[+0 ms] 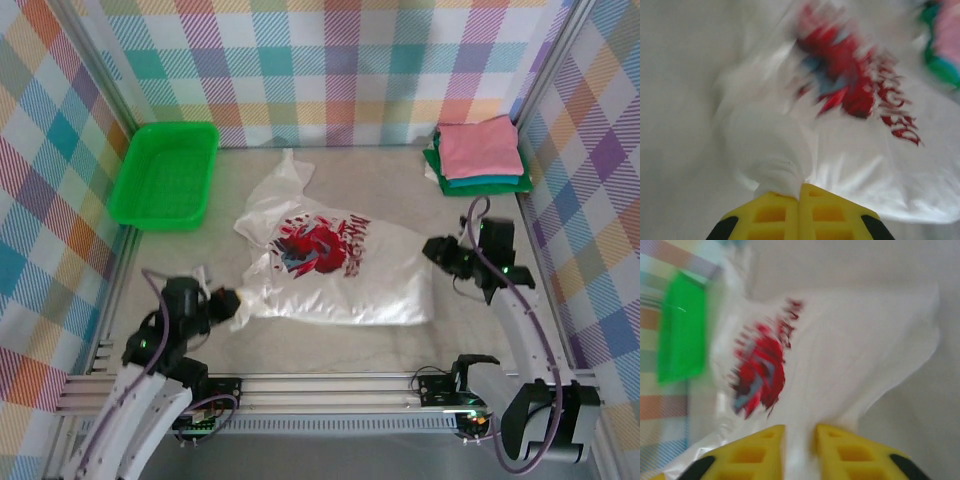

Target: Fold and stack the t-shirts

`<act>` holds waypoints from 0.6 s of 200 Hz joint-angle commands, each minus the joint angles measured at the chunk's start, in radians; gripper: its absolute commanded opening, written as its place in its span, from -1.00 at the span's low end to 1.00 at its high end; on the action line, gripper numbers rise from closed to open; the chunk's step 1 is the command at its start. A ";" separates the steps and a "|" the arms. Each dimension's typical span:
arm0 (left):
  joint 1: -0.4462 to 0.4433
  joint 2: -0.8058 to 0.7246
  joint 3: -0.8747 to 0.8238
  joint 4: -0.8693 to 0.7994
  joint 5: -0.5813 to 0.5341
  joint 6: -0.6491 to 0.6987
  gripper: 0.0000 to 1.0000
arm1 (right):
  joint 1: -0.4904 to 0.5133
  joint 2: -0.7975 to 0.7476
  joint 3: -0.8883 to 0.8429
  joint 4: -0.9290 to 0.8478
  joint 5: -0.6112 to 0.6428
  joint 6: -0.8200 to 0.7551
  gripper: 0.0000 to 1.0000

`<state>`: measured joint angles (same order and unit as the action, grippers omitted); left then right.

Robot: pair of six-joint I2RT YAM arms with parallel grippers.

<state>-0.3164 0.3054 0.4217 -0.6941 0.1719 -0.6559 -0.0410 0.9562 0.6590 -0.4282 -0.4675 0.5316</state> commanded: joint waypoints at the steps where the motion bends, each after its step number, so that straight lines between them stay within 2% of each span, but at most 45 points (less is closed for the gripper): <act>1: -0.016 -0.264 0.082 -0.109 -0.033 -0.168 -0.47 | -0.008 -0.126 0.015 -0.041 0.005 -0.014 -0.17; 5: -0.016 -0.282 0.090 -0.127 -0.032 -0.171 -0.32 | -0.008 -0.130 0.030 -0.057 0.012 -0.017 -0.14; 16: -0.016 -0.288 0.109 -0.106 0.012 -0.159 -0.53 | -0.008 -0.123 0.081 -0.096 0.042 -0.030 -0.12; 21: -0.016 -0.269 0.123 -0.096 0.017 -0.157 -0.51 | -0.008 -0.109 0.107 -0.104 0.047 -0.038 -0.11; 28: -0.016 -0.220 0.148 -0.077 0.018 -0.146 -0.38 | -0.007 -0.079 0.149 -0.113 0.044 -0.043 -0.11; 54: -0.016 0.082 0.298 0.025 0.050 -0.031 -0.41 | -0.008 0.052 0.266 -0.117 0.073 -0.018 -0.07; 73: -0.016 0.233 0.411 0.081 -0.044 0.063 -0.45 | -0.004 0.152 0.308 -0.113 0.180 -0.019 -0.07; 81: -0.015 0.314 0.434 0.142 -0.071 0.121 -0.31 | 0.001 0.203 0.321 -0.109 0.219 -0.027 -0.13; 92: -0.015 0.500 0.509 0.162 -0.101 0.192 -0.29 | 0.017 0.294 0.350 -0.106 0.257 -0.047 -0.18; 101: -0.015 0.682 0.620 0.158 -0.087 0.252 -0.38 | 0.036 0.367 0.375 -0.103 0.283 -0.058 -0.21; 112: -0.015 0.873 0.718 0.165 -0.085 0.291 -0.73 | 0.062 0.449 0.416 -0.112 0.303 -0.074 -0.30; 120: -0.015 0.963 0.756 0.200 -0.108 0.300 -0.82 | 0.086 0.503 0.445 -0.121 0.337 -0.084 -0.31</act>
<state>-0.3267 0.9703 1.0607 -0.6006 0.1173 -0.5026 -0.0120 1.3323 1.0313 -0.5179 -0.2409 0.4969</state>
